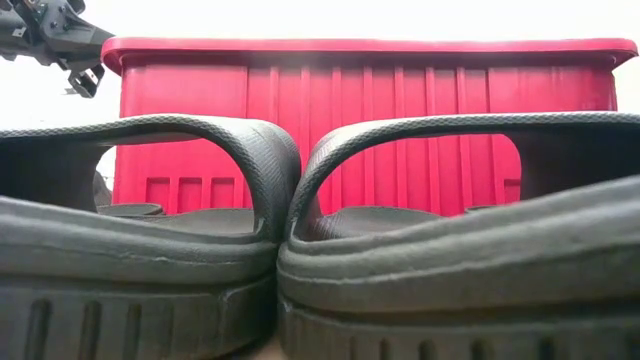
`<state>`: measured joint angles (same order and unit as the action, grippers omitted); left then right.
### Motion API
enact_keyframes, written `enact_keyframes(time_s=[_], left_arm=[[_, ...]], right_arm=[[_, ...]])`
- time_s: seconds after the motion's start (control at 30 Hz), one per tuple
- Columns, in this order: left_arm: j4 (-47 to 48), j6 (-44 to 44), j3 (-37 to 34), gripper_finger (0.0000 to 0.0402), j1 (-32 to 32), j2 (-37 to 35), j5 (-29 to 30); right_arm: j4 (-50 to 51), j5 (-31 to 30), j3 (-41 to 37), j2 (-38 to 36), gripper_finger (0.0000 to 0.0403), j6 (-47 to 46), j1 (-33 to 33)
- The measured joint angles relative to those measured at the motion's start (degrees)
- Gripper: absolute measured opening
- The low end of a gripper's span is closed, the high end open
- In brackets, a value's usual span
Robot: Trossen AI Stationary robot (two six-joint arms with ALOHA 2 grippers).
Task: Pick and place slides into bin
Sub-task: Put the black slide into the red bin
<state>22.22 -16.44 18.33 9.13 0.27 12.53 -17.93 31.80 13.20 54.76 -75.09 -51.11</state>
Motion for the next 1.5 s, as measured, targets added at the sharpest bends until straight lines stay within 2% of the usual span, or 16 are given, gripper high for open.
enact_keyframes(time_s=[0.23, 0.7, 0.83, 0.97, 1.27, 1.4, 1.5], left_arm=[[0.00, -0.58, 0.00, 0.0031, 0.01, 0.00, 0.00], [0.00, -0.55, 0.00, 0.0031, 0.02, 0.00, 0.00], [0.03, -0.22, 0.00, 0.0031, 0.01, -0.01, 0.00], [0.08, -0.22, 0.00, 0.0031, 0.02, 0.05, 0.00], [0.24, -1.70, -0.01, 0.0031, 0.01, 0.10, 0.00], [0.26, -2.37, -0.02, 0.0031, 0.00, 0.10, -0.07], [0.26, -2.37, -0.02, 0.0031, 0.00, 0.09, -0.07]], right_arm=[[0.67, 1.01, 0.39, -0.75, 0.0004, -2.74, 0.02], [2.28, 1.13, 2.63, -8.33, 0.0004, -5.33, 0.18], [0.08, 1.55, 7.40, -8.32, 0.0004, -3.11, 0.25], [6.13, -0.50, 11.85, -6.26, 0.0004, -0.54, 0.32], [15.40, -0.21, 23.20, 0.24, 0.0004, 5.14, 2.57], [22.71, 0.18, 30.49, 2.66, 0.0004, 9.66, 4.71], [33.70, -0.16, 37.85, 3.36, 0.0004, 14.31, 7.04]])
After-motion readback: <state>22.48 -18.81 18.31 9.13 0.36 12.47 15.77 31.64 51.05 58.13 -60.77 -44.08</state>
